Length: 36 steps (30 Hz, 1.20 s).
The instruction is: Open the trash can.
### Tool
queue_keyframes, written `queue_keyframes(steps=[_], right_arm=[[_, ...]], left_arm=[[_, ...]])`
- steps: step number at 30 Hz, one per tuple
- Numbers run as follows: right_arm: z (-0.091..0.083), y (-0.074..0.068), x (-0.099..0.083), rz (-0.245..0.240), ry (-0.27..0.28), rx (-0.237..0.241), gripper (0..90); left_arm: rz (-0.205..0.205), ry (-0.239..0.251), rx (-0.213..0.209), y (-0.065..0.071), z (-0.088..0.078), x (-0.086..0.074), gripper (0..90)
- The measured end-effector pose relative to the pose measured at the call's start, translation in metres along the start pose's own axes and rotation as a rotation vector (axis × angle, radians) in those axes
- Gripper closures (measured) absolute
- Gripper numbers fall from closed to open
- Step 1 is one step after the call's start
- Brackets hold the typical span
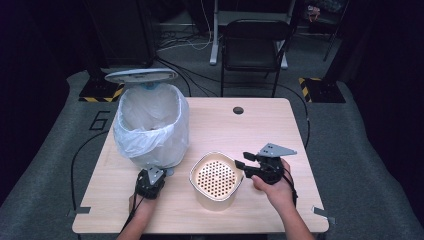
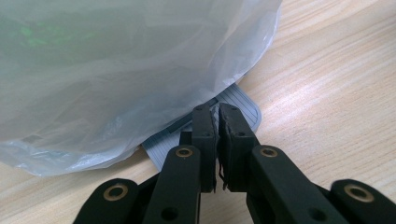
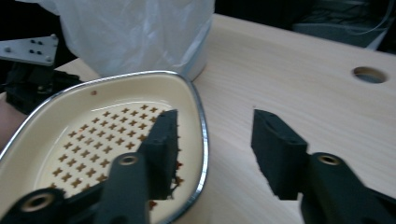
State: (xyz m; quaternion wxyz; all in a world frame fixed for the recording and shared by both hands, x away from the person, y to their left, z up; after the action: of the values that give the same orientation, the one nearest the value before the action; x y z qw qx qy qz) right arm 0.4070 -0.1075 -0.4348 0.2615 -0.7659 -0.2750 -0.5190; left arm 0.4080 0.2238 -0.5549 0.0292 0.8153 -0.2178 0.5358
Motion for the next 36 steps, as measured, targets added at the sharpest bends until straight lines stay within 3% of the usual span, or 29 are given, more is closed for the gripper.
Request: queue_keyframes(steps=[3, 9, 12, 16, 24, 36], right_arm=[[-0.015, 0.008, 0.000, -0.041, 0.021, -0.059, 37.3], [-0.038, 0.029, -0.014, -0.044, 0.028, -0.148, 28.1], [-0.044, 0.035, -0.023, -0.033, 0.003, -0.152, 20.1], [-0.047, 0.038, -0.031, -0.025, 0.011, -0.166, 15.2], [-0.049, 0.042, -0.039, -0.036, 0.006, -0.185, 13.4], [-0.029, 0.043, -0.060, -0.046, -0.068, -0.175, 10.1]], left_arm=[[-0.001, -0.006, -0.003, 0.000, 0.000, 0.000, 85.3], [0.000, -0.005, -0.002, 0.000, 0.000, 0.000, 85.3], [-0.001, -0.002, -0.002, 0.000, 0.000, 0.000, 85.3], [0.001, 0.000, 0.001, 0.000, 0.000, 0.000, 85.3], [-0.004, -0.013, -0.009, 0.000, -0.001, 0.000, 85.3], [-0.002, -0.012, -0.009, 0.000, -0.001, 0.000, 85.2]])
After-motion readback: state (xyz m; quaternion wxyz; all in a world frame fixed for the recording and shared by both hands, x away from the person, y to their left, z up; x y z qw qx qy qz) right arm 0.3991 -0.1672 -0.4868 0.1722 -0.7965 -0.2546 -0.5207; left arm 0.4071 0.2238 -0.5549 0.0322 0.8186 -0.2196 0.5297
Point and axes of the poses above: each handheld gripper's, and its own axes: z roughly forward along the jaws, x roughly out of its top, y roughly to its right, the point moved 5 cm from there along z, roughly forward along the jaws, and after that the axes turned 8 degrees about y, right-handed, at the moved point
